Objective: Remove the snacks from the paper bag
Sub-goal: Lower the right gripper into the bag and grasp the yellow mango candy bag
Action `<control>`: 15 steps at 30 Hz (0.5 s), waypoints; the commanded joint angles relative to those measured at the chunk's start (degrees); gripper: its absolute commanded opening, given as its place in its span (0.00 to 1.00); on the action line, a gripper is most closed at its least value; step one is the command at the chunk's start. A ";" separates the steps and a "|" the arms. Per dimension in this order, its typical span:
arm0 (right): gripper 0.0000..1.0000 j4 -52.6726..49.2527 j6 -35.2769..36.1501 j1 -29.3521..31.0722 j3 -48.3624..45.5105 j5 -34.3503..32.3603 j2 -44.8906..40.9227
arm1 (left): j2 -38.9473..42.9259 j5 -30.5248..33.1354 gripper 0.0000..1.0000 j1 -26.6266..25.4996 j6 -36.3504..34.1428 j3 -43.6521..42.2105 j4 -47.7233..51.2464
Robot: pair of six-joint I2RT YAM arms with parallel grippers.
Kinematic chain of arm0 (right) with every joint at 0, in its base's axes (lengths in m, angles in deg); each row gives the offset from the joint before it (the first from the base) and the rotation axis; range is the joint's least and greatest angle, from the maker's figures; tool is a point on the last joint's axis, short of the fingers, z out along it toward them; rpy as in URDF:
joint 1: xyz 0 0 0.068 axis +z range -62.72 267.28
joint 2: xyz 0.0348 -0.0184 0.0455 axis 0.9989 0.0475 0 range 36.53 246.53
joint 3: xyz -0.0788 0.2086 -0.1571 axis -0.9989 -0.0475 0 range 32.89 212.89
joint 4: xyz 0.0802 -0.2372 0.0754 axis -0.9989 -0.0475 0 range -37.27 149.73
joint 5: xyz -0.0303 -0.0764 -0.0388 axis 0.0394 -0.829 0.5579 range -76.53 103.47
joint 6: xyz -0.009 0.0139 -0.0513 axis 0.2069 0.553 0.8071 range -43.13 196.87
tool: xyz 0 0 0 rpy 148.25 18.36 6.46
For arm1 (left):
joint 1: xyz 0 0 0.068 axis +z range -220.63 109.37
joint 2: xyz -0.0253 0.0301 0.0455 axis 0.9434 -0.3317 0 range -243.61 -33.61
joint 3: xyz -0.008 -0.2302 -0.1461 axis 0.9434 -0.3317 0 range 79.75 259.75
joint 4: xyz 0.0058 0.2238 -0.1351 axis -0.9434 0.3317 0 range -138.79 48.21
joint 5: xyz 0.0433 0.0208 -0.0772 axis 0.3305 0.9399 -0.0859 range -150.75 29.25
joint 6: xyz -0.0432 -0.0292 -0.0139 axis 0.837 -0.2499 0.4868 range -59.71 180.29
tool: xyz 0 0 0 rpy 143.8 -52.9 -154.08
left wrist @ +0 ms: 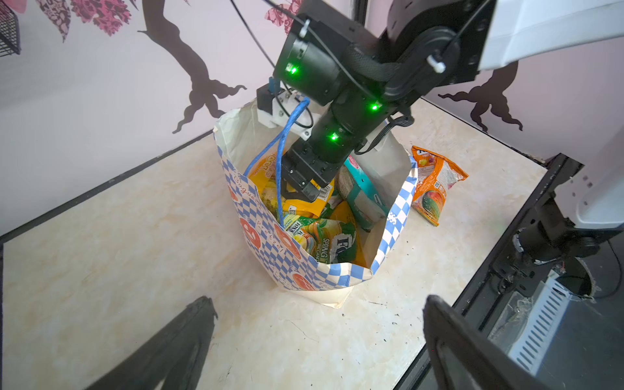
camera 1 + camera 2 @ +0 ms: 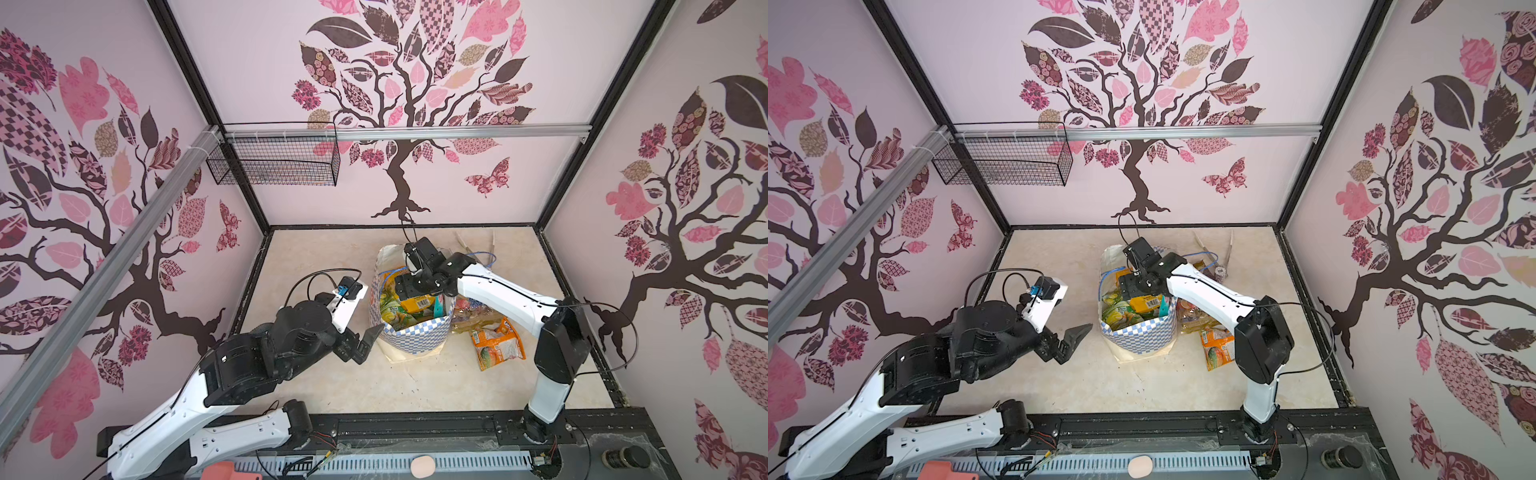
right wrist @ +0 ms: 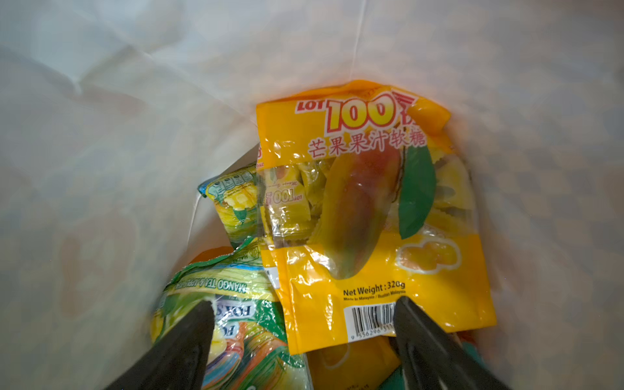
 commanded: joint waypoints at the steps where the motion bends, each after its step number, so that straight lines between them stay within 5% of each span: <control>1: 0.86 -2.64 -0.44 -0.05 2.43 -0.46 2.92 | 0.09 -3.52 0.98 0.14 -0.18 3.44 2.43; 15: 0.86 -3.40 -1.72 0.13 -0.35 1.68 10.91 | 2.06 -3.11 0.98 0.08 1.84 1.59 -0.22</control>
